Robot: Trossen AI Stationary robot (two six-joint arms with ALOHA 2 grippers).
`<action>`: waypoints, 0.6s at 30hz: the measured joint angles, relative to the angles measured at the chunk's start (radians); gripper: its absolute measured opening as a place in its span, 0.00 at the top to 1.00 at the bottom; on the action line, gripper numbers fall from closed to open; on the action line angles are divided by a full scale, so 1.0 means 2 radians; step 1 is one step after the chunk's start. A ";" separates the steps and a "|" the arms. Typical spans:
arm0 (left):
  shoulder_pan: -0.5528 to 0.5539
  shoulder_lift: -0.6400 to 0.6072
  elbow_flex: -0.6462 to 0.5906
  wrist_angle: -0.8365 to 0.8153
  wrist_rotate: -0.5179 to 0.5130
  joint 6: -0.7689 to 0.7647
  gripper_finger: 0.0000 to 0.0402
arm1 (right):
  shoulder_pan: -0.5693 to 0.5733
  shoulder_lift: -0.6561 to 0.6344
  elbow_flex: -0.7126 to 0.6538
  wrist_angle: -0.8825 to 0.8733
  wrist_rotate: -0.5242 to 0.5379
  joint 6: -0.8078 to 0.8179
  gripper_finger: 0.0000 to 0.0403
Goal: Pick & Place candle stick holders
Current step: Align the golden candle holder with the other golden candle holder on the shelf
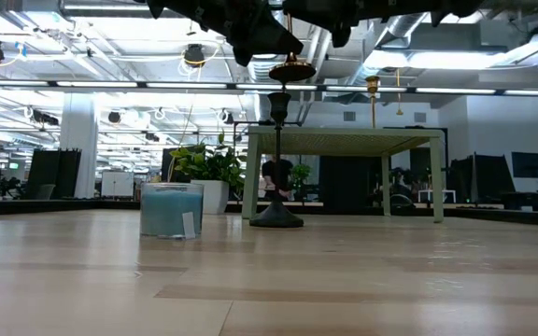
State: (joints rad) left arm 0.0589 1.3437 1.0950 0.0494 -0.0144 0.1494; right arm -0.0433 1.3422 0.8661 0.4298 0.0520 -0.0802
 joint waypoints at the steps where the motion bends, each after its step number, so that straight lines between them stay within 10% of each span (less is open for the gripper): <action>1: 0.000 0.000 0.000 0.000 0.000 0.000 0.96 | 0.000 0.000 0.000 0.000 0.000 -0.001 0.97; 18: 0.000 -0.012 0.000 -0.004 -0.004 0.006 0.89 | -0.002 -0.003 -0.001 -0.023 0.027 -0.017 1.00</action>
State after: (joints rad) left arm 0.0597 1.3201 1.0946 0.0408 -0.0220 0.1605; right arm -0.0479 1.3366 0.8635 0.3831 0.1066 -0.1140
